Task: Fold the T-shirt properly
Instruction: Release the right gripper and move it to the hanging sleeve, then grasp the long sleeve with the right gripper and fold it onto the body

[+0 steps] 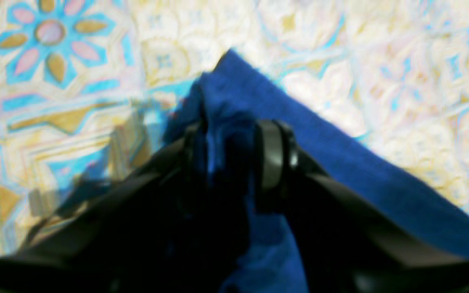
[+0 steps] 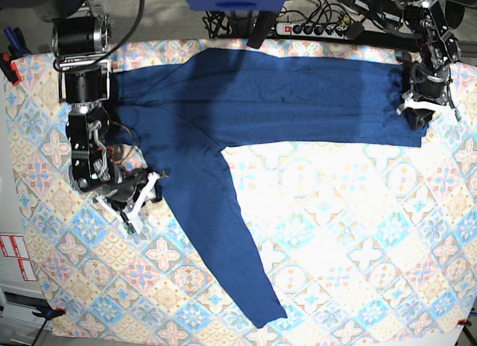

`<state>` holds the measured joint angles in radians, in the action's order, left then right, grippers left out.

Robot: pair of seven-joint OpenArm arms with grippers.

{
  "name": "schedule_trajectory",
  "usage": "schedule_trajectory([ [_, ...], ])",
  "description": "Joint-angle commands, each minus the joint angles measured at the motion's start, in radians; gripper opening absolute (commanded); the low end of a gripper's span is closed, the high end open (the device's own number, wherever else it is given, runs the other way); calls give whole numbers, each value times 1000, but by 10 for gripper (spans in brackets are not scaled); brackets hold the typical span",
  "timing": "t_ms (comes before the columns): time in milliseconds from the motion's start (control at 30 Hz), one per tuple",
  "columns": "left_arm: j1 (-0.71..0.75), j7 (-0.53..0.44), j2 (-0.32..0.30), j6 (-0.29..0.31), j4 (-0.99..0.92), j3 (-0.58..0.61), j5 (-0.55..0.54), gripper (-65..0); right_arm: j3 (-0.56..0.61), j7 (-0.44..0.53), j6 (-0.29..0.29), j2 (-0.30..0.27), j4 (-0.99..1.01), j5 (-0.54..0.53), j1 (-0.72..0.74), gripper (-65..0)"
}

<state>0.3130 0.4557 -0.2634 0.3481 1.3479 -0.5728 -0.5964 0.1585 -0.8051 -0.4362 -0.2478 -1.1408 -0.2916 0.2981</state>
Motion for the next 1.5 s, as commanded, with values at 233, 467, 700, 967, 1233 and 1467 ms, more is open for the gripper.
schedule_trajectory([
  [233,4,-21,-10,6,44,-5,-7,-455,59,42,-5,-3,115,-14,105,-409],
  [467,1,62,-17,6,43,-10,-1,-276,71,76,-5,23,140,-14,118,-409],
  [700,-18,65,-15,6,46,-11,-10,-205,68,77,-5,66,230,-14,138,-408],
  [967,-25,68,2,6,91,-39,-12,-205,68,94,-5,71,256,-14,143,-334],
  [1233,-25,70,26,6,176,-75,-12,-205,62,189,-3,69,279,-14,143,-332],
  [1467,-41,70,52,6,199,-74,-10,-205,63,290,-2,69,419,-13,155,-332],
])
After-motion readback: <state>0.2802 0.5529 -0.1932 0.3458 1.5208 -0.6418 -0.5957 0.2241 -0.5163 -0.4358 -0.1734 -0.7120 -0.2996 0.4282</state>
